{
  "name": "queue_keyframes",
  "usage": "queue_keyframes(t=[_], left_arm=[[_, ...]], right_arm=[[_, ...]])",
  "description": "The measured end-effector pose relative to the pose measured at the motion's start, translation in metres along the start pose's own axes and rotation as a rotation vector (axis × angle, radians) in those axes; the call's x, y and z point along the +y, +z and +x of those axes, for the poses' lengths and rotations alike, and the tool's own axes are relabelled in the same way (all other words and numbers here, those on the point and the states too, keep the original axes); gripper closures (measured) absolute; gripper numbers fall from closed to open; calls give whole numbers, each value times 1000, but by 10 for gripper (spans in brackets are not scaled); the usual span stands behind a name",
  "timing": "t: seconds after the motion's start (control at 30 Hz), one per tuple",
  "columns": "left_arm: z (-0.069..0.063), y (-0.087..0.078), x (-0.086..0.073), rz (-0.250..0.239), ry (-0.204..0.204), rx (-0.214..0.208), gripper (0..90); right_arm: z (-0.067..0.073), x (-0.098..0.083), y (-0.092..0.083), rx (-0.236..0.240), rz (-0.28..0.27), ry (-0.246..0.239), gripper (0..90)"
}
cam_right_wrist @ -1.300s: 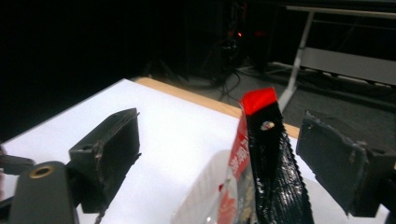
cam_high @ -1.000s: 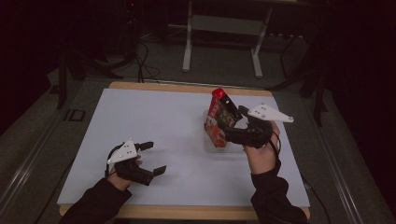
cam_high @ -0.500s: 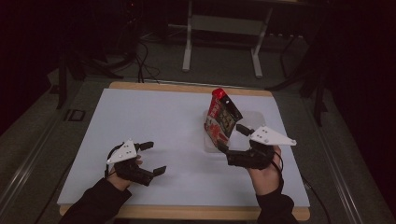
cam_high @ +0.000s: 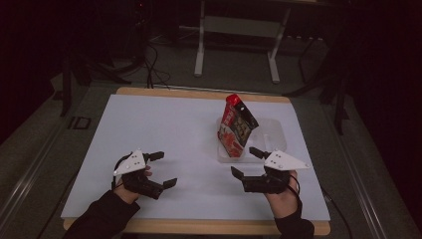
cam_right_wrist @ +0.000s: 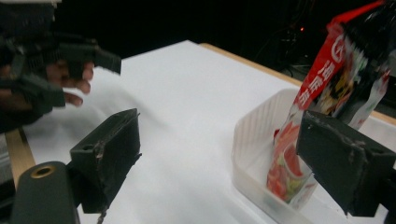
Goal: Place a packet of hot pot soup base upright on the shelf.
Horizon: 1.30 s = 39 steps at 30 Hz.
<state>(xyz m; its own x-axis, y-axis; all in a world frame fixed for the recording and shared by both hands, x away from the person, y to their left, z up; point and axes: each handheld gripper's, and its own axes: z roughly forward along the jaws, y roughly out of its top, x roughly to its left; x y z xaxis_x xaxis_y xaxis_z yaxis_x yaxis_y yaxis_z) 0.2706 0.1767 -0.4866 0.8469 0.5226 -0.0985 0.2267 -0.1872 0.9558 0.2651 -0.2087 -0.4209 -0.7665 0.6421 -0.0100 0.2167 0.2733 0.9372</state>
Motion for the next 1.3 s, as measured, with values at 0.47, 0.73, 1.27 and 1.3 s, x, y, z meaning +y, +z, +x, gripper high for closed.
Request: queue_keyframes(t=[0.47,0.73,1.27,1.3], left_arm=[[-1,1,-1,7,7,-8,1],[-2,1,-2,15,17,-13,1],[-2,2,-4,27,28,-27,1],[-2,3,-4,27,28,-26,1]], right_arm=[[-12,-29,2,46,104,-15,138],[-19,-42,2,48,145,-29,138],[-35,-60,-8,27,208,-61,136],[-35,-60,-8,26,207,-62,136]])
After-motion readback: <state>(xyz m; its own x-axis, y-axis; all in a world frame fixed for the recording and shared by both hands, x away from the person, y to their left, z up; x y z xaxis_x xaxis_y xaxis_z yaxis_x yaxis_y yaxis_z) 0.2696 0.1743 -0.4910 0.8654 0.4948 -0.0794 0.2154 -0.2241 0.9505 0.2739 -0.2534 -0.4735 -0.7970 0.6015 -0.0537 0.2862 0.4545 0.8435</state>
